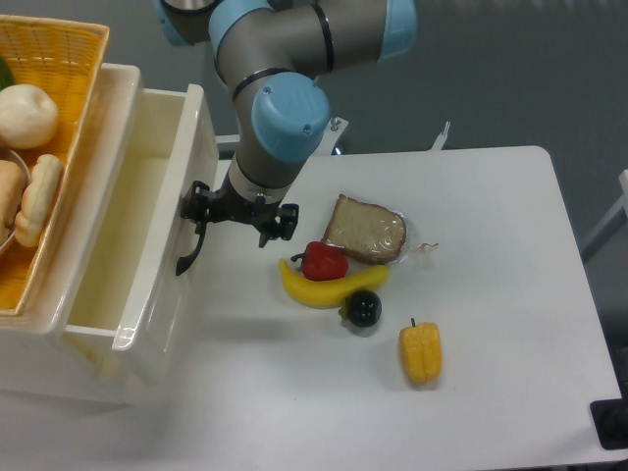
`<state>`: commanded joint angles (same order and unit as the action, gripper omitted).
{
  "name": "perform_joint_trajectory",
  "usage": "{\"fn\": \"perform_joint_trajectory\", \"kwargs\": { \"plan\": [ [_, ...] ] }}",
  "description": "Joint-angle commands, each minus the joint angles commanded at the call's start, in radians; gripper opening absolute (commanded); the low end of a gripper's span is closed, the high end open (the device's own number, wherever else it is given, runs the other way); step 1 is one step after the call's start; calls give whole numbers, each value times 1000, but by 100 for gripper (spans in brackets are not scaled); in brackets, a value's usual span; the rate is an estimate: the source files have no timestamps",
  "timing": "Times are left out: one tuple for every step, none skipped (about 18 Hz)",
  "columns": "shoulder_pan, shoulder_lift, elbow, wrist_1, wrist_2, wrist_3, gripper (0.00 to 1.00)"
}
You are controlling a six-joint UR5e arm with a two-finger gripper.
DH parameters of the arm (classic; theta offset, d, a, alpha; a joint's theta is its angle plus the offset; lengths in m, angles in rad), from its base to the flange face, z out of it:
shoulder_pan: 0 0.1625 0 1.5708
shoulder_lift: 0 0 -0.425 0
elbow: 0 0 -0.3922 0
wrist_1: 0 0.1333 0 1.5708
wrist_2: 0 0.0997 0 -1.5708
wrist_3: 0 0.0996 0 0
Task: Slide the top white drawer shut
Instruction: 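Pull the top drawer outward by its handle with the gripper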
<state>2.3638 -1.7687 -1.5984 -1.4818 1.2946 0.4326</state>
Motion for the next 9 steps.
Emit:
{"fn": "perform_joint_trajectory", "kwargs": {
  "plan": [
    [5, 0, 0, 0, -1, 3, 100],
    [6, 0, 0, 0, -2, 8, 100],
    [6, 0, 0, -2, -2, 8, 100],
    [8, 0, -2, -2, -2, 11, 100],
    [8, -2, -2, -2, -3, 12, 100],
    [12, -6, -6, -5, -9, 14, 100],
    [14, -12, -8, -6, -14, 14, 100],
    [17, -14, -11, -6, -20, 15, 100],
    [18, -15, -12, -8, -23, 15, 100]
  ]
}}
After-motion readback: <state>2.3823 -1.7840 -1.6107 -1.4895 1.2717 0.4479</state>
